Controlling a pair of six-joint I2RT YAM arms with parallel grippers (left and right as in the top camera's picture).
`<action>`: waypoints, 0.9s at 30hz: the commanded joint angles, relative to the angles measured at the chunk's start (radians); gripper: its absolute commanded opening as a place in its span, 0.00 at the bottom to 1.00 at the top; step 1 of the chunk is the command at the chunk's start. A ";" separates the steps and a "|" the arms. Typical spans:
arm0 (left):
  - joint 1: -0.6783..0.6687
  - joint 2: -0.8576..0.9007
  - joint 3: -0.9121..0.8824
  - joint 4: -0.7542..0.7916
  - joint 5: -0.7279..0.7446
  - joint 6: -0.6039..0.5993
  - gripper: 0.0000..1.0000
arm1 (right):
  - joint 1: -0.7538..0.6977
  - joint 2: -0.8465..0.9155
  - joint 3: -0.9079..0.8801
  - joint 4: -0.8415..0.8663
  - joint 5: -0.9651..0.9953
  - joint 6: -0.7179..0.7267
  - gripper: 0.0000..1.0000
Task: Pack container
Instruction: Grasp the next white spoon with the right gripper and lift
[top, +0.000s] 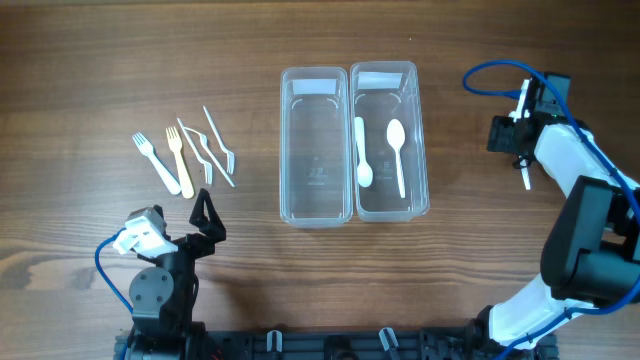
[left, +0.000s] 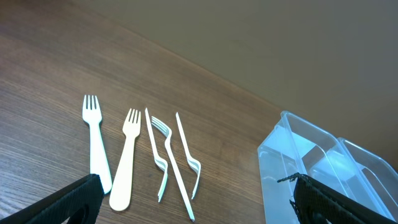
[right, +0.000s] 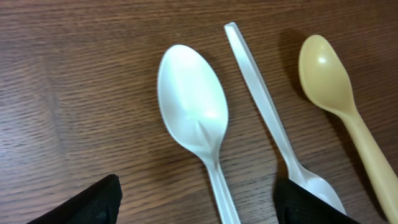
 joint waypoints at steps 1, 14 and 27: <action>0.009 -0.005 -0.005 0.003 0.009 0.020 1.00 | -0.016 0.042 -0.008 0.005 -0.013 -0.009 0.78; 0.009 -0.005 -0.005 0.003 0.009 0.020 1.00 | -0.017 0.108 -0.008 0.017 -0.099 -0.035 0.56; 0.009 -0.005 -0.005 0.003 0.009 0.020 1.00 | -0.017 0.108 -0.008 0.006 -0.246 0.021 0.04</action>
